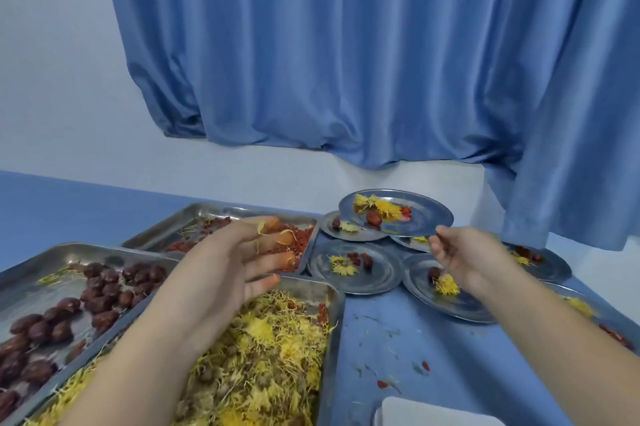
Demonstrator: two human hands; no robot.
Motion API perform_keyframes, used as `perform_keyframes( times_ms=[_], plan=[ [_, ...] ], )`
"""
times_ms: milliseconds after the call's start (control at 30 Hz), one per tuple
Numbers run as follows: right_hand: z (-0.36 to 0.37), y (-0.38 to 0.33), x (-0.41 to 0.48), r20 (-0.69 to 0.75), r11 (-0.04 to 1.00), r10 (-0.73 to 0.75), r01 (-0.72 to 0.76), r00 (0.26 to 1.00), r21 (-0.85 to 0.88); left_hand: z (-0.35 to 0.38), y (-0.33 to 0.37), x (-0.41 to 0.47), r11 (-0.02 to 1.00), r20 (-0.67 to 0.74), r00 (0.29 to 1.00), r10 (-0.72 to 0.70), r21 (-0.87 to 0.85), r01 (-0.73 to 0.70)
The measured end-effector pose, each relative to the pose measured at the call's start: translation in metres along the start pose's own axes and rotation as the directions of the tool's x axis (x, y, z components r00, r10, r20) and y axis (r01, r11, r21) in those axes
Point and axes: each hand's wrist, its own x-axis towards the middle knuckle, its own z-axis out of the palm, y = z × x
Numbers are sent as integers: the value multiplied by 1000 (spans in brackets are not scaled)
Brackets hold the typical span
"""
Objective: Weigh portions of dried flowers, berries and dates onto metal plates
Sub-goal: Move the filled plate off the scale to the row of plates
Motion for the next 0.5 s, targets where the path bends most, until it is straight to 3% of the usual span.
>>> perform_keyframes(
  times_ms=[233, 500],
  plan=[
    [41, 27, 85, -75, 999, -2, 0, 997, -33, -11, -9, 10, 928, 12, 988, -152, -343, 146],
    [52, 74, 163, -107, 998, 36, -42, 994, -53, -15, -17, 16, 879, -49, 982, -185, -456, 143]
  ],
)
